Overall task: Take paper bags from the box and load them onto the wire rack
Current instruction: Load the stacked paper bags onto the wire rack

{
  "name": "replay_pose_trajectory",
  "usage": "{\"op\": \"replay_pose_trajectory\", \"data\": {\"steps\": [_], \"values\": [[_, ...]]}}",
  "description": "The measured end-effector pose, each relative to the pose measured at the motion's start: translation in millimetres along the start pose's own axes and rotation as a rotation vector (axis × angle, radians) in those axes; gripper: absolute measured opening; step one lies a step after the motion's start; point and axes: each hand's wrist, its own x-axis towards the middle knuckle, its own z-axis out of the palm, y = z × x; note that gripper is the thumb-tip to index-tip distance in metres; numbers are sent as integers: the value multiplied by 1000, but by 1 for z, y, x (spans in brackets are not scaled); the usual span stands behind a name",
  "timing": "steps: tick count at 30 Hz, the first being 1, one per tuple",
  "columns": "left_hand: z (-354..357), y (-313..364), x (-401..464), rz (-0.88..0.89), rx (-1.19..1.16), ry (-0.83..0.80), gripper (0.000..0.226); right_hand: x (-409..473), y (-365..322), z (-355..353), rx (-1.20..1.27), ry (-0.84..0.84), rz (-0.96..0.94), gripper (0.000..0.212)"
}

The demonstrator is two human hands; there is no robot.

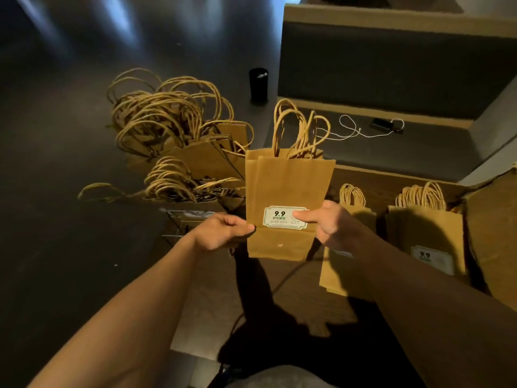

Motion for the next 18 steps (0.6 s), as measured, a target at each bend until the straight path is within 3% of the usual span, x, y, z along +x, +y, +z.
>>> {"op": "replay_pose_trajectory", "data": {"steps": [2, 5, 8, 10, 13, 16, 18], "values": [[-15, -2, -8, -57, 109, 19, 20, 2, 1, 4, -53, 5, 32, 46], [-40, -6, -14, -115, 157, 212, 13, -1, -2, 15, -119, -21, 85, 47], [-64, -11, -12, -127, 447, 414, 19, -12, -13, 38, -112, -22, 64, 21], [-67, -5, -15, -166, 618, 322, 25, -4, -16, 48, -81, -45, 46, 26], [-66, -4, -8, -257, 809, 166, 34, 10, -17, 68, -63, -27, -56, 53], [-67, -15, 2, -283, 919, 155, 46, 13, -25, 84, 5, -30, -120, 26], [-68, -22, 11, -247, 918, 85, 48, 16, -35, 94, -8, 9, -171, 37]]}}
